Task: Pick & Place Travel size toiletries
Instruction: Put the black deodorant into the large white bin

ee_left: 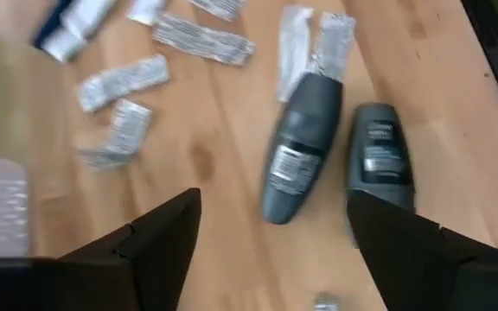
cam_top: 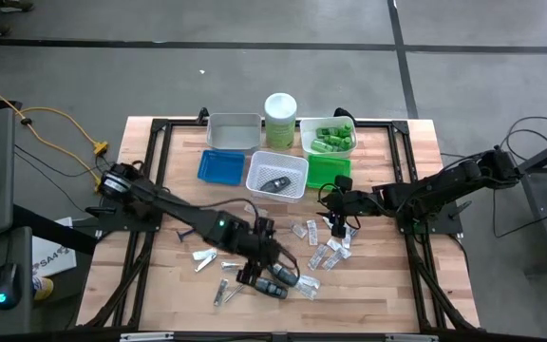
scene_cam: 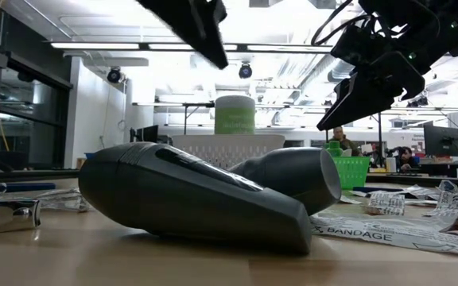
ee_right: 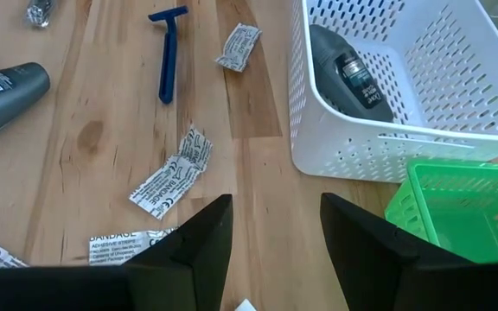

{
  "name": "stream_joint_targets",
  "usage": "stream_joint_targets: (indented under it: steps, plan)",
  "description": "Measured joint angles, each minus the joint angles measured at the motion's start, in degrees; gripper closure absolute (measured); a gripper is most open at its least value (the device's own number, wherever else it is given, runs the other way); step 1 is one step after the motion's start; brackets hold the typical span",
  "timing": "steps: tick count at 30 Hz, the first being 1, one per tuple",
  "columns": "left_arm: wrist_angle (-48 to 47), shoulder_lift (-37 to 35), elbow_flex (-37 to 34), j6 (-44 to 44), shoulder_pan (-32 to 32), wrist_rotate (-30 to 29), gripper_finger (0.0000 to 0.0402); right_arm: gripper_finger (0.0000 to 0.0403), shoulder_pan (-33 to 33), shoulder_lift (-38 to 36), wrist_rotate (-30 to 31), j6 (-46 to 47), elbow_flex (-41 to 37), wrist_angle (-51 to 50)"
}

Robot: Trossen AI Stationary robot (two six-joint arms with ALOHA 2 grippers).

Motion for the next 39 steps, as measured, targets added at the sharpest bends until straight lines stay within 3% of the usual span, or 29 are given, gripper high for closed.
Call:
stream_joint_targets:
  steps: [9, 34, 39]
  plan:
    - [1.2, 5.1, -0.1, -7.9, -4.2, 1.4, 0.0053, 0.0234, 0.0, 0.0, -0.1, 0.0, 0.0, 0.0]
    - [7.9, 15.8, -0.1, -11.6, -7.3, 2.0, 0.0053, 0.0234, 0.0, 0.0, 0.0, 1.1, -0.1, -0.3]
    - [8.6, 15.7, 0.0, -11.6, -7.1, 1.9, 0.0079, 0.0234, 0.0, 0.0, 0.0, 1.3, -0.1, -0.3]
